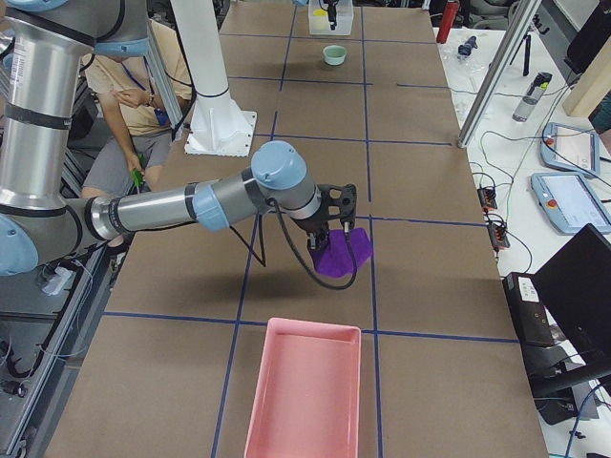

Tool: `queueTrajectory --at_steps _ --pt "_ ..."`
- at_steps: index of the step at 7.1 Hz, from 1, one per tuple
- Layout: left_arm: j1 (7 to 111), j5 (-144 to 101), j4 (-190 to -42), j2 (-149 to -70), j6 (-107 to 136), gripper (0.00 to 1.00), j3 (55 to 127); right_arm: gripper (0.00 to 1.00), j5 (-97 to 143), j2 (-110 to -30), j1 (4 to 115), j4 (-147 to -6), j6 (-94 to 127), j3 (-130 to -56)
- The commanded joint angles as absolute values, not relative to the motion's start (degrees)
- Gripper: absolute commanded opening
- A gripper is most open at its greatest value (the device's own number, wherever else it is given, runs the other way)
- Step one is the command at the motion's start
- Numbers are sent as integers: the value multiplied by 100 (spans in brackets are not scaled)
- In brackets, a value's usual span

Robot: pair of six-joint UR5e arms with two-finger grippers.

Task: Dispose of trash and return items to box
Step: 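Carry the purple cloth with the right gripper into the pink tray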

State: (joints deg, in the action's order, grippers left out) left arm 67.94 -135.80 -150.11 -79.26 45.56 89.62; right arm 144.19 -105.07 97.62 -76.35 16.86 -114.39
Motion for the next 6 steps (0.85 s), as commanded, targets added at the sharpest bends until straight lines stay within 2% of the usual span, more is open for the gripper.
queueTrajectory --at_steps 1,3,4,5,6 --pt "6680 -13465 -15064 -8015 4684 99 8886 0 14005 -10416 10564 -7682 -799 -10131" --pt "6671 -13465 -15073 -8077 4685 99 8798 0 13878 -10083 10608 -7647 -1877 -8944" --pt "6662 -13465 -15082 -8086 4693 99 8798 0 13730 -10133 10608 -7586 -1916 -8582" --pt "6627 -13465 -15082 -8086 4693 99 8807 19 13676 -10116 10556 -7585 -2029 -8282" --pt "6627 -13465 -15073 -8095 4693 99 8798 99 13693 -10151 10521 -7594 -1961 -8218"
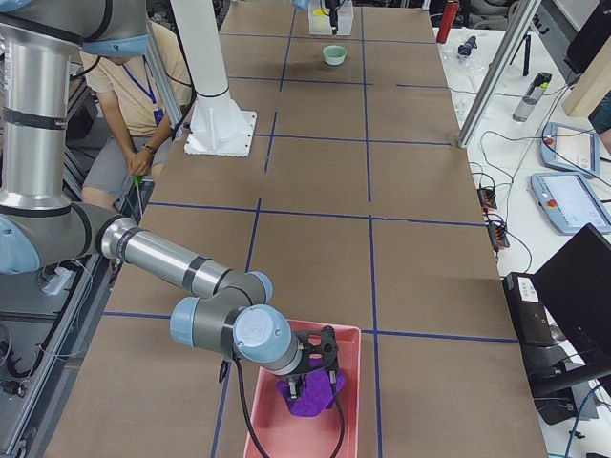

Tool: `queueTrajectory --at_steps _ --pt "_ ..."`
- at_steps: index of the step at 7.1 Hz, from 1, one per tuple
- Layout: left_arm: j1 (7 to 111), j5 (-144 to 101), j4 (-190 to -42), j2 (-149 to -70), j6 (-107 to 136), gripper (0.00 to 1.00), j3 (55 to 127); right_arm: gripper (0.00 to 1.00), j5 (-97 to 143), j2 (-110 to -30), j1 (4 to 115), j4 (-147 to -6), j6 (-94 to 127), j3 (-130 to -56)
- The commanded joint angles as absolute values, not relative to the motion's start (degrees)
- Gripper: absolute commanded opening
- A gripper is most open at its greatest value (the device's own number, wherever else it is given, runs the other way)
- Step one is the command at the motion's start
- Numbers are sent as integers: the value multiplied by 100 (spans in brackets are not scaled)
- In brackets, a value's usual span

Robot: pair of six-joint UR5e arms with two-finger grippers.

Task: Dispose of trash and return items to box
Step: 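Grasp the pale green bowl with the left gripper and lift it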

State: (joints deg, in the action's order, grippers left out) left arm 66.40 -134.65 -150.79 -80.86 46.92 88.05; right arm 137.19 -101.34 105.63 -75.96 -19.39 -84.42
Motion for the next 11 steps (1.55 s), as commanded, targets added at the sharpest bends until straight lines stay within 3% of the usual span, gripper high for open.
queueTrajectory --at_steps 1,4,6,8,11 --pt "6514 -13456 -15047 -8095 4850 99 8798 100 13685 -10151 10416 -7594 -1951 -8157" --pt "5504 -12842 -14977 -8533 5833 98 8483 100 13957 -10090 10056 -7585 -1846 -8227" --pt "5485 -12333 -14985 -8255 5792 84 8508 100 13983 -10099 10028 -7585 -1819 -8192" --pt "5502 -12226 -14994 -8209 5792 0 8621 100 14001 -10107 10028 -7585 -1819 -8174" --pt "5502 -11901 -15003 -8218 5809 0 8657 100 14359 -10108 10020 -7576 -1793 -8322"
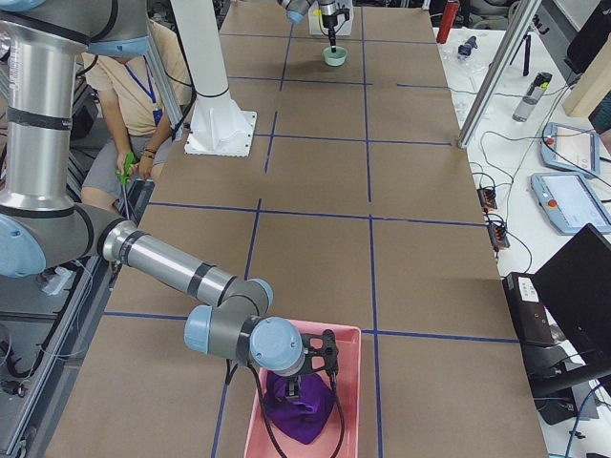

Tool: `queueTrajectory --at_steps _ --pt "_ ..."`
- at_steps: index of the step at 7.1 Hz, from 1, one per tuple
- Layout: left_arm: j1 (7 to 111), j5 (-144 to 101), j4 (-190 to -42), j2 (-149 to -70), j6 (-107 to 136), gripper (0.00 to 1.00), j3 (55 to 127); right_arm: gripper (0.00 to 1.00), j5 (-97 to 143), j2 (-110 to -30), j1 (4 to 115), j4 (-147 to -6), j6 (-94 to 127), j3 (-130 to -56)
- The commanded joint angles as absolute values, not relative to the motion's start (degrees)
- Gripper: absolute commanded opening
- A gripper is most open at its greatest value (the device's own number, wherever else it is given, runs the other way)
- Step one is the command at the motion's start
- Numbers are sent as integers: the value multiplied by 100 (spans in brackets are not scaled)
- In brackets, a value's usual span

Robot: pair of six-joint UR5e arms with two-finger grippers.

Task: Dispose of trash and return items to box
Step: 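Grasp the pale green bowl with the left gripper and lift it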

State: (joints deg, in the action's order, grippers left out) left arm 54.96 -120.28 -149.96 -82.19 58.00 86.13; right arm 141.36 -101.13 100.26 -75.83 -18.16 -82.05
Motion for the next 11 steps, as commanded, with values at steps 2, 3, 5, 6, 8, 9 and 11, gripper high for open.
queueTrajectory --at_steps 2,3,5,6,8,9,11 --pt "5572 -12145 -14986 -7607 5792 0 9819 100 14555 -10256 9521 -7594 -236 -9740" --pt "6103 -12677 -15003 -7542 5714 0 9957 100 14537 -10274 9301 -7602 111 -10112" --pt "7648 -13358 -14750 -7489 3160 0 9365 100 14354 -10266 8669 -7603 1348 -10930" --pt "8464 -13342 -14452 -7488 1398 0 8717 100 13917 -10274 8379 -7620 1536 -11221" --pt "9645 -13289 -13164 -7663 -1332 0 7921 100 13677 -10257 8183 -7638 1564 -11381" --pt "9998 -13280 -12627 -7734 -1928 0 7884 100 13676 -10257 8174 -7646 1573 -11382" --pt "10046 -13298 -12507 -8057 -2214 0 7184 100 13684 -10283 8156 -7646 1626 -11382"
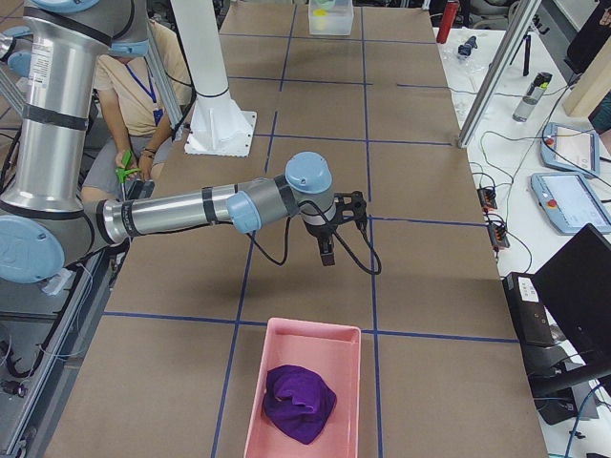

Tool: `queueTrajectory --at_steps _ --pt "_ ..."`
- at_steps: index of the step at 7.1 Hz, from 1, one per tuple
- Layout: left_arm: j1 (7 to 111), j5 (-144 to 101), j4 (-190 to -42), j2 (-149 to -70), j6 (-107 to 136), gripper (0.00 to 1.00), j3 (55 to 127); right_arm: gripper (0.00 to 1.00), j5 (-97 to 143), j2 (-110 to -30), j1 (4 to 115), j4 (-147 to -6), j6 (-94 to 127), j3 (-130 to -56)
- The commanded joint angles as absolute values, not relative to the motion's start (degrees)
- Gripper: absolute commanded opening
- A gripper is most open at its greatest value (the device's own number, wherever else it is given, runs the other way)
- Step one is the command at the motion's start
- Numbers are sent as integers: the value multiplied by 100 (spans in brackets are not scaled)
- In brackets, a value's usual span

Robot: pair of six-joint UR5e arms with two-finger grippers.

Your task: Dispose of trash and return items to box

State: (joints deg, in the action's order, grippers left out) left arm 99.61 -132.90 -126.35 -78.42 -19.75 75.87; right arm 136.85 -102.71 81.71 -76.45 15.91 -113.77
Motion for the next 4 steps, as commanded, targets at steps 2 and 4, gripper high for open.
queueTrajectory --at_steps 2,4 --pt "10072 -13237 -12446 -8522 -2189 0 6875 100 13685 -10301 8156 -7646 1626 -11364" --pt "10090 -12999 -12489 -8719 -2189 0 6645 100 13693 -10318 8139 -7646 1643 -11338"
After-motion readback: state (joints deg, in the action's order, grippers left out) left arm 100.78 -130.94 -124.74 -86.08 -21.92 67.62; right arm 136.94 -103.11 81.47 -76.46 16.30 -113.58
